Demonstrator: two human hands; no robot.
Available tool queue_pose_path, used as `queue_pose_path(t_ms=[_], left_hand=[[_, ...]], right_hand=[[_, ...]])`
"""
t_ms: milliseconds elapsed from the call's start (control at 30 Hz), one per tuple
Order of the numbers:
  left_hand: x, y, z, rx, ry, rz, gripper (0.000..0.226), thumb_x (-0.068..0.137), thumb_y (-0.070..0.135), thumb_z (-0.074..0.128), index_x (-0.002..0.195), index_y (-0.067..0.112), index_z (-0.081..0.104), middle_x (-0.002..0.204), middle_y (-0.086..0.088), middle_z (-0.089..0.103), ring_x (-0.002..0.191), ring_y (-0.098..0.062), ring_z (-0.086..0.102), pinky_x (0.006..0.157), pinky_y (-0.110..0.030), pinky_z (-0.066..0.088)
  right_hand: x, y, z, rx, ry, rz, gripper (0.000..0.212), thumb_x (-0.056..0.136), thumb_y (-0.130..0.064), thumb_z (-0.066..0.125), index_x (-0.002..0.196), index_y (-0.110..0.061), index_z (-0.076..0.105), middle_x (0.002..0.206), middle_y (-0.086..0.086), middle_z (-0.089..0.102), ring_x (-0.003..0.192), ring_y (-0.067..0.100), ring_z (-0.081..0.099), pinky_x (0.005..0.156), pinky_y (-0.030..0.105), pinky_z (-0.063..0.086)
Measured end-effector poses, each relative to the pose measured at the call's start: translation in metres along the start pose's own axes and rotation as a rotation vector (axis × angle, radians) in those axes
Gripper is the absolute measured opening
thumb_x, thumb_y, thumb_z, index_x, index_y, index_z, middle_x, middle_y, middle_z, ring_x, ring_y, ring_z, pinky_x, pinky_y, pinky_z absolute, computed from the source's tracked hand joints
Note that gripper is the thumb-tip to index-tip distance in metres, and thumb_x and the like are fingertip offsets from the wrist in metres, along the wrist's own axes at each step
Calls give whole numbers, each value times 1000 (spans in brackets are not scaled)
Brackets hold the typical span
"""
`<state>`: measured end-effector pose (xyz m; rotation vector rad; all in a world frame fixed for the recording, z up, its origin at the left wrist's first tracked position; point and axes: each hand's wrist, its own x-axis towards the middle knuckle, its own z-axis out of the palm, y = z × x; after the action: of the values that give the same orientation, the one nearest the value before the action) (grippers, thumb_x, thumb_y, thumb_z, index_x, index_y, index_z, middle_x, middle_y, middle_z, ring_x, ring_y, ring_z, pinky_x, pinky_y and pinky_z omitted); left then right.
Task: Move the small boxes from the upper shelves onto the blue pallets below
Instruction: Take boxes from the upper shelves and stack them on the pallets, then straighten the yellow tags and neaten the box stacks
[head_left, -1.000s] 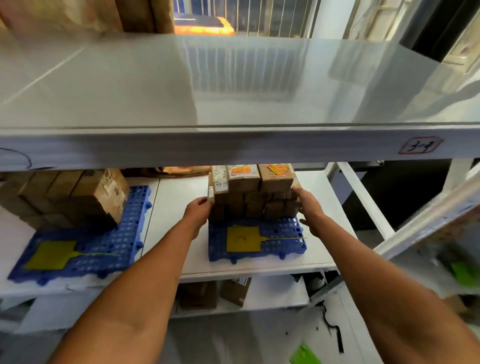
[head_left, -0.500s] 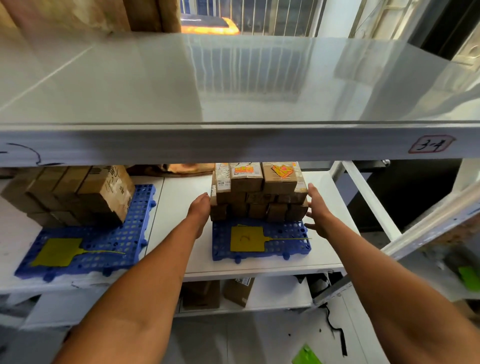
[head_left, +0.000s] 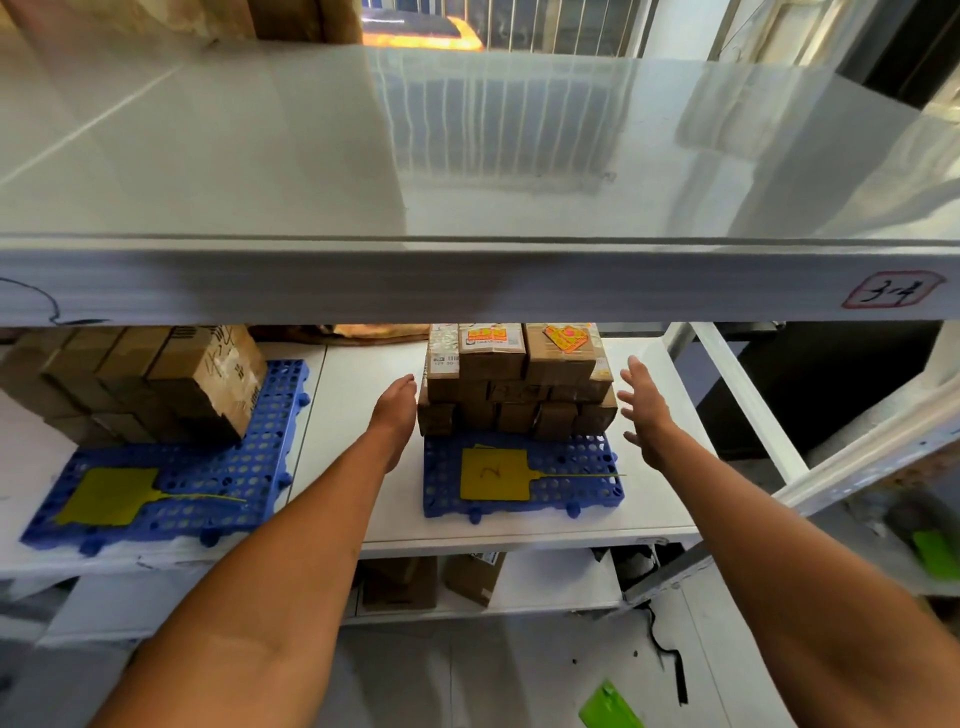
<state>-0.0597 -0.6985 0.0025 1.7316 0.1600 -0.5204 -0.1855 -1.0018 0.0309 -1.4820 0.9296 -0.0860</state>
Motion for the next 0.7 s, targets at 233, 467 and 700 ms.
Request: queue_pose_path(t_ms=[233, 467, 700], left_hand=[[-4, -42, -7, -115, 102, -284, 35, 103, 28, 31, 111, 7, 58, 110, -16, 61, 102, -29, 61, 96, -38, 49], [-14, -47, 16, -91, -20, -299, 41, 101, 22, 31, 124, 2, 59, 123, -20, 65, 115, -36, 62, 103, -45, 51], [-23, -48, 35, -20, -38, -262, 37, 99, 22, 36, 114, 2, 64, 117, -23, 68, 111, -38, 63, 105, -52, 50]], right_hand=[[11, 52, -5, -271, 79, 128, 27, 104, -14, 45, 120, -4, 64, 116, 16, 61, 97, 27, 52, 90, 39, 48], [7, 65, -7, -371, 67, 30, 32, 98, -2, 60, 129, 0, 68, 121, 24, 70, 94, 31, 62, 80, 36, 49], [8, 66, -26, -433, 104, 32, 36, 97, 3, 56, 132, 0, 66, 105, 19, 67, 88, 32, 61, 71, 36, 49]])
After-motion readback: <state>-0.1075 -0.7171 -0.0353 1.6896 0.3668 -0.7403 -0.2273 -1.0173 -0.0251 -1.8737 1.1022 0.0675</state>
